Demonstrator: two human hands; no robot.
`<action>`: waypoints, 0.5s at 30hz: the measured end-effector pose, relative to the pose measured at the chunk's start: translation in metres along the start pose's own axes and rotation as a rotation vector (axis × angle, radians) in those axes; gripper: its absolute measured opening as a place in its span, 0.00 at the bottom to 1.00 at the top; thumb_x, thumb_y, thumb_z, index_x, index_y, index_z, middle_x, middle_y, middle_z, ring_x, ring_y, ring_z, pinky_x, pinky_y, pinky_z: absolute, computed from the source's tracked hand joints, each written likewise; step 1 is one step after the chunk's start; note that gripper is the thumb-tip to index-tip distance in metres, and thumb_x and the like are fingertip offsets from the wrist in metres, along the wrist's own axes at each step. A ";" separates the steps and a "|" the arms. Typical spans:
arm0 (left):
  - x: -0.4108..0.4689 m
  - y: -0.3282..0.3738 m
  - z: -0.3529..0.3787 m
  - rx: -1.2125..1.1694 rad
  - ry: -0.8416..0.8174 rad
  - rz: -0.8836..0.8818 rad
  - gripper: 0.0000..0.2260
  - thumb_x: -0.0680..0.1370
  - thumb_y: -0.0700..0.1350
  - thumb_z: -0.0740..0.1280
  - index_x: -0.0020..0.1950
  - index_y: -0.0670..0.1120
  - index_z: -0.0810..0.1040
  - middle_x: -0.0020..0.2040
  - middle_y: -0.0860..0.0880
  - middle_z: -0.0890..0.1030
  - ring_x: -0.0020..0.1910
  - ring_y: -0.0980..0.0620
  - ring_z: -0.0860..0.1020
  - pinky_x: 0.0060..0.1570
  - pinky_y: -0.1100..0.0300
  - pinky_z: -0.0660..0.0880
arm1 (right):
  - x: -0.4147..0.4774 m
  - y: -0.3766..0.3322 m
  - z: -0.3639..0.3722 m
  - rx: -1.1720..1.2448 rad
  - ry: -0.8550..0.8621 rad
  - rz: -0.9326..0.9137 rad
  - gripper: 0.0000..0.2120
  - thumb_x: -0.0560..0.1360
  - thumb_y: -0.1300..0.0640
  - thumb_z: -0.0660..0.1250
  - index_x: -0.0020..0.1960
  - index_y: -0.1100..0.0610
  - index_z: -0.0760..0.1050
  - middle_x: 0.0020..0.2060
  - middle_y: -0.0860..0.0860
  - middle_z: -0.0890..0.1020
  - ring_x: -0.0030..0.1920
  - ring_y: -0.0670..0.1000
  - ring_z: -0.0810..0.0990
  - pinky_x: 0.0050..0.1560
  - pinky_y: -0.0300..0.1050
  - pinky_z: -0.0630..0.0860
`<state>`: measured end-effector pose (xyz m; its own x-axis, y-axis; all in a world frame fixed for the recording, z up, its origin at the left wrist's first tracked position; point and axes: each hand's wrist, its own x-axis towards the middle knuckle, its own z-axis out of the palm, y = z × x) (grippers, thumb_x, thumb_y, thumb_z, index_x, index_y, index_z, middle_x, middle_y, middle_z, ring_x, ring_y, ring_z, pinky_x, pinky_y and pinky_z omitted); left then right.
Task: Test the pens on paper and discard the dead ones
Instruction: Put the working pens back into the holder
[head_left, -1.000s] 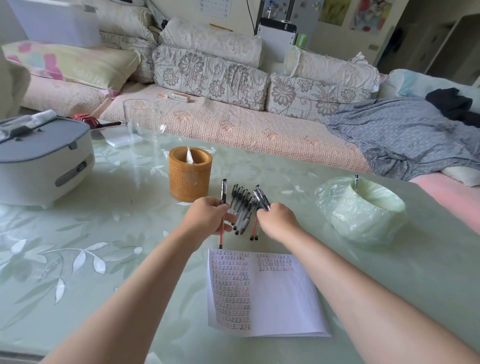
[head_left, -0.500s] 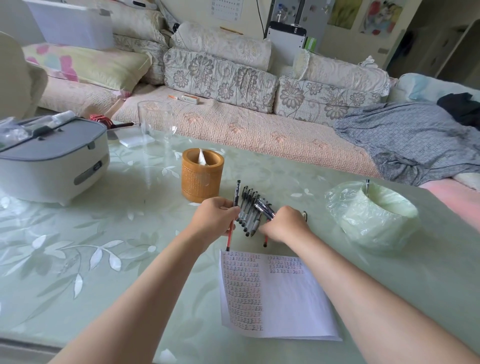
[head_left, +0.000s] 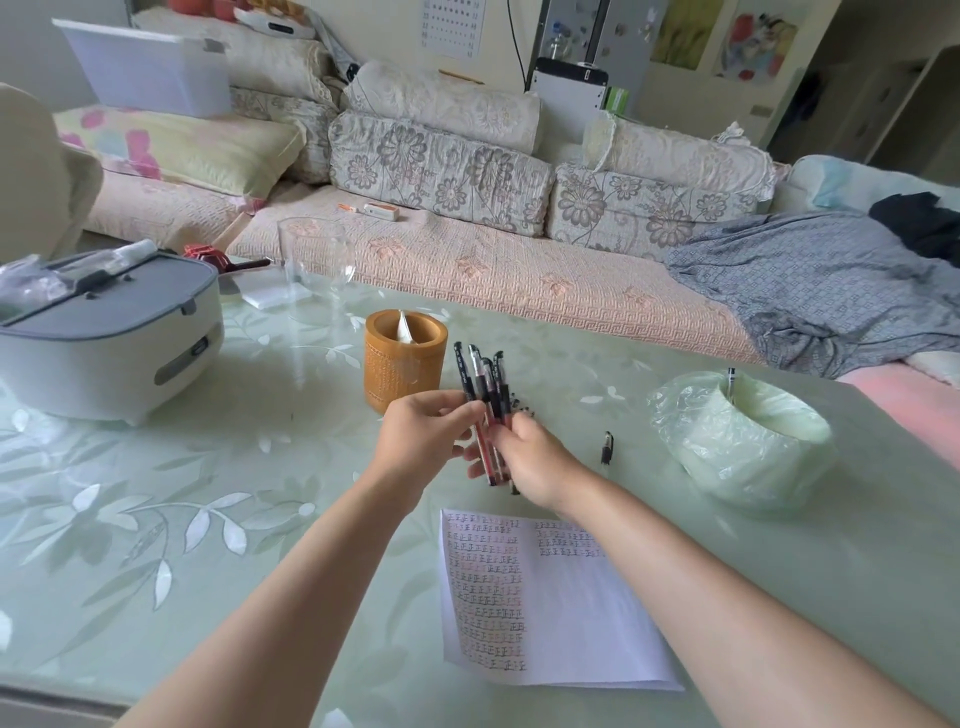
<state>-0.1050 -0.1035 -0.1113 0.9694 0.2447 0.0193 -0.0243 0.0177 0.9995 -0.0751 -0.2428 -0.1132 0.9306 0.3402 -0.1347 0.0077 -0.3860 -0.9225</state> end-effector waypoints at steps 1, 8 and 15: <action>0.000 0.000 -0.002 0.021 0.029 0.029 0.03 0.74 0.44 0.74 0.40 0.48 0.86 0.38 0.43 0.84 0.36 0.54 0.78 0.39 0.58 0.80 | -0.002 -0.002 0.004 0.035 -0.038 -0.027 0.13 0.85 0.53 0.53 0.58 0.60 0.70 0.46 0.58 0.81 0.42 0.55 0.82 0.42 0.47 0.76; 0.001 0.000 -0.027 0.196 0.185 0.102 0.03 0.71 0.49 0.76 0.41 0.52 0.84 0.31 0.55 0.83 0.30 0.61 0.77 0.39 0.56 0.78 | 0.003 -0.002 0.023 0.082 -0.114 -0.115 0.07 0.84 0.60 0.56 0.56 0.61 0.72 0.42 0.55 0.80 0.40 0.52 0.82 0.46 0.51 0.78; -0.003 0.008 -0.042 0.471 0.145 0.337 0.29 0.74 0.47 0.72 0.71 0.55 0.63 0.43 0.57 0.76 0.34 0.61 0.75 0.32 0.68 0.66 | 0.013 0.000 0.034 -0.046 -0.126 -0.173 0.10 0.82 0.66 0.56 0.53 0.54 0.72 0.41 0.50 0.81 0.41 0.48 0.81 0.52 0.53 0.77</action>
<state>-0.1186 -0.0634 -0.1047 0.8829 0.2930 0.3670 -0.1815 -0.5079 0.8421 -0.0757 -0.2097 -0.1272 0.8608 0.5085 -0.0229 0.1823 -0.3501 -0.9188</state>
